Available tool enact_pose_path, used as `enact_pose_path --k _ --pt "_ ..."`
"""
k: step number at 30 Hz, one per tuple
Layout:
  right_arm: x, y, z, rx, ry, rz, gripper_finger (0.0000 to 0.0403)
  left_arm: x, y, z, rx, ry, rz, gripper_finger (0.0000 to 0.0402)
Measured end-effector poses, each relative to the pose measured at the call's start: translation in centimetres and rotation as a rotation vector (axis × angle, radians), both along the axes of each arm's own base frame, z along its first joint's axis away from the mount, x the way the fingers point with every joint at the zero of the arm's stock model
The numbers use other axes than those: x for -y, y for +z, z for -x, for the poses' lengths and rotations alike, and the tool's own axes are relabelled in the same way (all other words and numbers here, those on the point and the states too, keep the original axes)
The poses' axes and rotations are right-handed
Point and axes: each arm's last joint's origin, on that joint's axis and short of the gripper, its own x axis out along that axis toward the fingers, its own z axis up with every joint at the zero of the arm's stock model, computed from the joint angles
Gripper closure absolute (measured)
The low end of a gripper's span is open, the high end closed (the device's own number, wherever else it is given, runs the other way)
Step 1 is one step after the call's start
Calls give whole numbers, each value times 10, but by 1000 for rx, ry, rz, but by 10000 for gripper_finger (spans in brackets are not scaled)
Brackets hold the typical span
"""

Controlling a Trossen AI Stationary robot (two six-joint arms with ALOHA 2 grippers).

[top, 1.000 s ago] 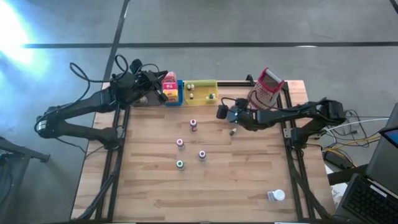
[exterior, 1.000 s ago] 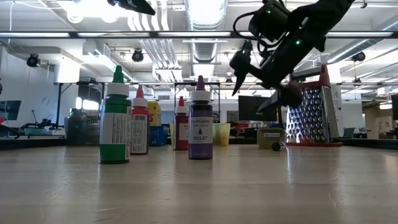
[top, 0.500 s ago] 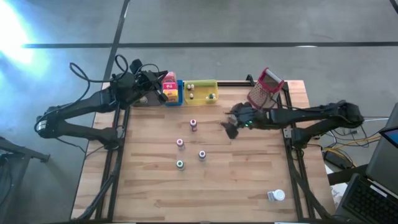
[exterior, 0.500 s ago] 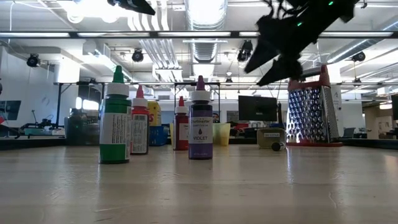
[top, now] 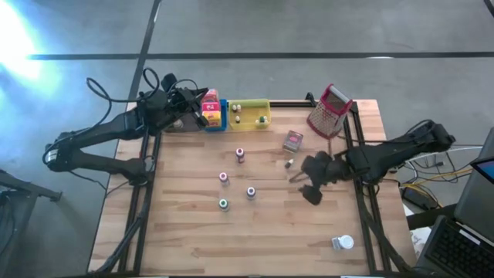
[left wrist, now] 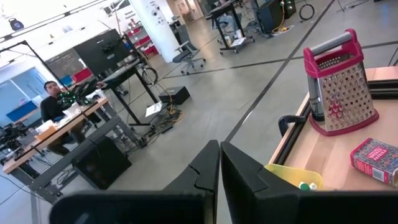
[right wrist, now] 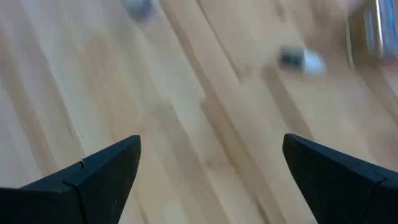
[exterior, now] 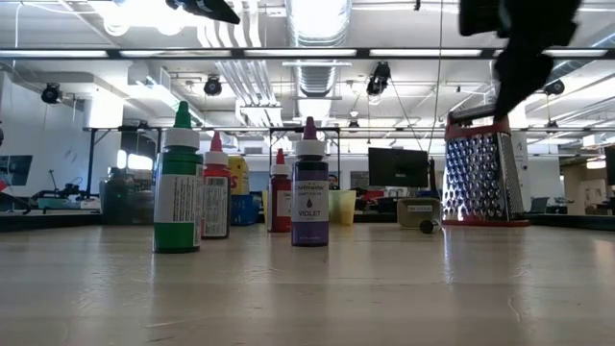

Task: Pick & Place Kitchen Items
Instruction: Move the white seasoning bottle to the center of the table

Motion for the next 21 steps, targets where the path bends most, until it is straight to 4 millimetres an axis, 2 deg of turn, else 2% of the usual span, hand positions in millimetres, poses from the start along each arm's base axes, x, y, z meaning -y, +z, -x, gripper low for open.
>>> enact_pose_path --k 5,12,16,21 --pt "-32 14 -1 -218 3 33 19 0 0 0 0 0 0 380" --pt "-86 28 -5 -407 14 50 19 0 0 0 0 0 0 380" --pt "-113 28 -2 -478 133 99 19 0 0 0 0 0 0 380" --pt "-147 32 2 -454 298 124 19 0 0 0 0 0 0 380"
